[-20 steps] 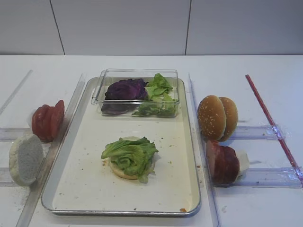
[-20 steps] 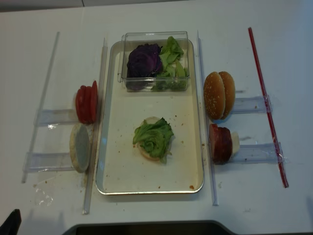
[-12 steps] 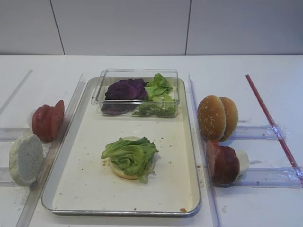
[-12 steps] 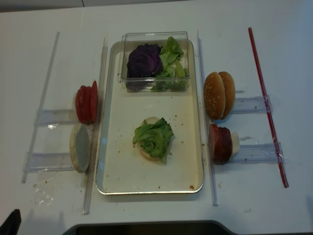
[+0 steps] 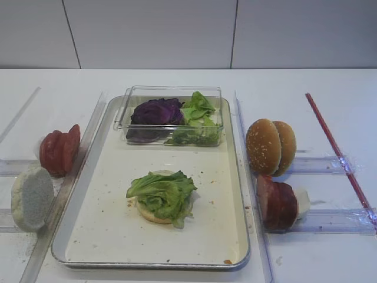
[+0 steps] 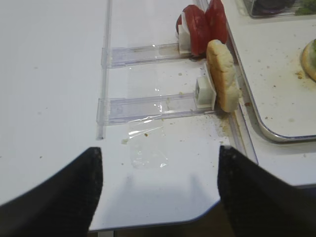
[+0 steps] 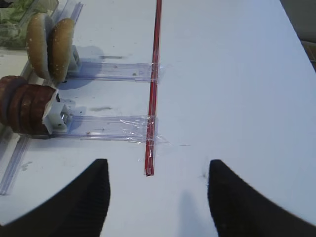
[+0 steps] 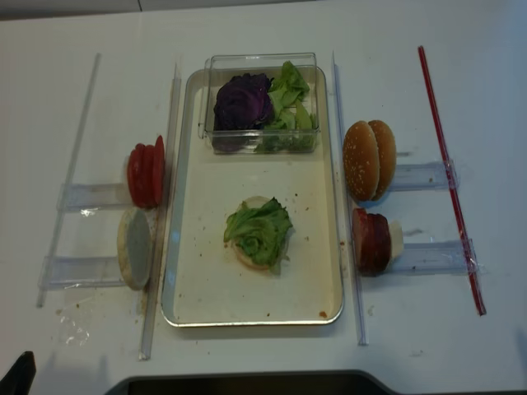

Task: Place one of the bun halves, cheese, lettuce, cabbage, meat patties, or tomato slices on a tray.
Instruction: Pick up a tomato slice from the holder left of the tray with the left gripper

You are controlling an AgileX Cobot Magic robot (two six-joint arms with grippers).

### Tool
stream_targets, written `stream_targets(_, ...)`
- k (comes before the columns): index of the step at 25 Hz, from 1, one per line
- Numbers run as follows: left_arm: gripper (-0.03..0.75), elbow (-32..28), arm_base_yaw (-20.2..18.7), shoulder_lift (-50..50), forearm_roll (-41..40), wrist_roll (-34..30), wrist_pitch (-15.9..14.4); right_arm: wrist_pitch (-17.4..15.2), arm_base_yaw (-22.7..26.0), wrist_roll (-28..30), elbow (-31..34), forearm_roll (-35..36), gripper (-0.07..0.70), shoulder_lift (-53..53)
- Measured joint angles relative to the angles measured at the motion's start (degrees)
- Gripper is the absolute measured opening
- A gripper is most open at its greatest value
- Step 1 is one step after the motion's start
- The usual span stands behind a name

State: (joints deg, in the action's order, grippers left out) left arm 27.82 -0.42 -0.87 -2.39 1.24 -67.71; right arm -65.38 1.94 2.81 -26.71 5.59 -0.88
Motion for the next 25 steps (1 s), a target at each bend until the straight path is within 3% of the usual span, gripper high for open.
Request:
stream_targets(21, 0.453, 0.00, 0.00, 0.00, 0.00, -0.13, 0.18, 0.00, 0.00, 0.00, 0.00, 0.00, 0.454, 0.00)
stream_targets(25, 0.453, 2.35, 0.00, 0.00, 0.00, -2.32, 5.38, 0.00, 0.00, 0.00, 0.00, 0.00, 0.454, 0.00)
